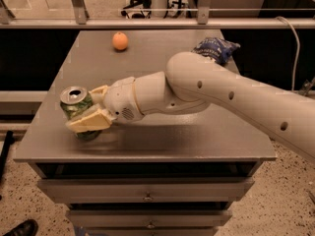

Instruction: Move green can near orange

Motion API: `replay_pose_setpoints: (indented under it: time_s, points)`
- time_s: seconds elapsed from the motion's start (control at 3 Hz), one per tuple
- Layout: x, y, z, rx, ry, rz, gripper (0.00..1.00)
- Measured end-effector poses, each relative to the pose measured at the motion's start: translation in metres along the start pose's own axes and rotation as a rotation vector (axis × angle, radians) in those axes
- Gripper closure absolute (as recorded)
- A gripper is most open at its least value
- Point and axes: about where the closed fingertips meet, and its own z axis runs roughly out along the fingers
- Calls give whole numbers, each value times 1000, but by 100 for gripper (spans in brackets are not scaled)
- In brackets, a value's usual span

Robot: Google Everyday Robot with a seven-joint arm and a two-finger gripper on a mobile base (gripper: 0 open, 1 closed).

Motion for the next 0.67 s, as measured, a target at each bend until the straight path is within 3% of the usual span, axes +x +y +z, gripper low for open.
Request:
replay_pose_setpoints:
  time_s: [0.33,0.67]
  points:
    - [-5,-14,-17,55,-15,-6,88]
    - [-23,-53,-70,174,-26,-60,100]
